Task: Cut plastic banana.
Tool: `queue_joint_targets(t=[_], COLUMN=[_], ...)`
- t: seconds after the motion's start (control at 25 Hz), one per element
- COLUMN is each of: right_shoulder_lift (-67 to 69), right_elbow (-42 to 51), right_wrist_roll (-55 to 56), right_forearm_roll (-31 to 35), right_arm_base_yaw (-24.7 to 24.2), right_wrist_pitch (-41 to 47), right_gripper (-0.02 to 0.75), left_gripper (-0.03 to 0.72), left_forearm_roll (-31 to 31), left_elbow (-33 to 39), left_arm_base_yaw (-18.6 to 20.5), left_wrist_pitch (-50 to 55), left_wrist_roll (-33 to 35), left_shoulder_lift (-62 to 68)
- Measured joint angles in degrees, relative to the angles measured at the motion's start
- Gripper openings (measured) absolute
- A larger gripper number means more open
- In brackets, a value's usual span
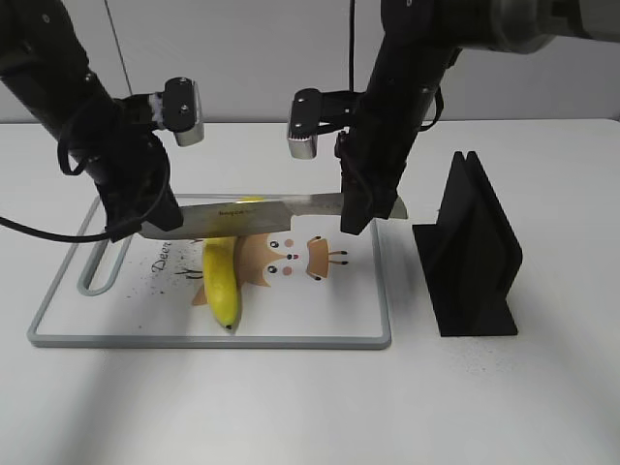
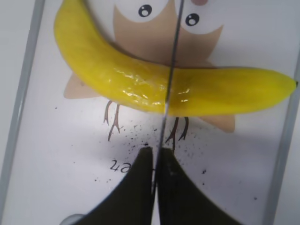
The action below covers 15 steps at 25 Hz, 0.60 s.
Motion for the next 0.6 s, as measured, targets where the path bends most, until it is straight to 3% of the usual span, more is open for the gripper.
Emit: queue_joint_targets(t=[0.6], right_shoulder_lift=[2.6], right_elbow=[-0.3], right_wrist_roll=[0.0], right_forearm_roll=[0.0], right_arm_base_yaw=[0.0], right_wrist_pitch=[-2.1], right_gripper=[0.191], left_gripper=[-0.01], left_forearm_roll=[-0.1], left_elbow=[-0.4], left_arm_base_yaw=[0.2], left_wrist_pitch=[-0.7], left_wrist_roll=[0.0], left_shoulder_lift=[2.9])
